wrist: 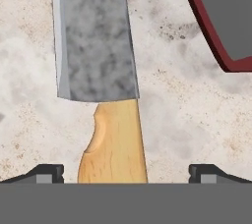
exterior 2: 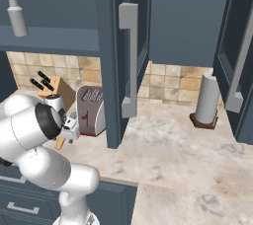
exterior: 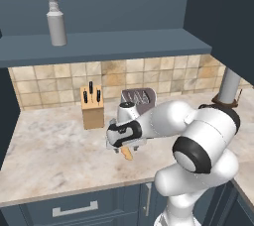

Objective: Move the cutting board and knife to the sink. Then move spray from the cabinet to the counter.

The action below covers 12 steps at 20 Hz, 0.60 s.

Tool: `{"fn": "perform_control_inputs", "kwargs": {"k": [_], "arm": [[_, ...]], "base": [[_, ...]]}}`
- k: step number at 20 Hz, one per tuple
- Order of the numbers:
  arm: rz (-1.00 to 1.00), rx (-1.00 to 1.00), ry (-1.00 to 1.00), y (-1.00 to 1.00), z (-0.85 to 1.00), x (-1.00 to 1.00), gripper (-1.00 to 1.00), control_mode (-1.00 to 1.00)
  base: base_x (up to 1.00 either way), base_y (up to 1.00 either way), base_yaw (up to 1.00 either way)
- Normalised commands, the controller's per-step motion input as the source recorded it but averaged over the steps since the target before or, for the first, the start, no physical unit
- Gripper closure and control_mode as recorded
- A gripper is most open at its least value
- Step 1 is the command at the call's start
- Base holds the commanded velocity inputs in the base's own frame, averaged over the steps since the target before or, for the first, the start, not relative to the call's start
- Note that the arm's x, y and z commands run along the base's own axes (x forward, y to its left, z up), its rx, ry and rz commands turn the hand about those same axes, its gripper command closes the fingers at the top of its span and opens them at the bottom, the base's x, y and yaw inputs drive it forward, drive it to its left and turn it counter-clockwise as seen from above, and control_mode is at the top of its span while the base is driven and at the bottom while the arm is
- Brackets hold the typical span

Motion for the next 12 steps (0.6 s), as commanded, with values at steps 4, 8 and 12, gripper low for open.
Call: {"fn": "perform_control_inputs", "kwargs": {"k": [4,8,12], "arm": [[0.0,0.0,0.0,0.0,-0.11,0.0,-1.0,-1.0],[0.0,0.02,0.0,0.0,-0.12,0.0,1.0,-1.0],[0.0,0.02,0.0,0.0,-0.08,0.0,1.0,-1.0]], "base": [[0.0,0.0,0.0],[0.0,0.0,0.0],[0.0,0.0,0.0]]}}
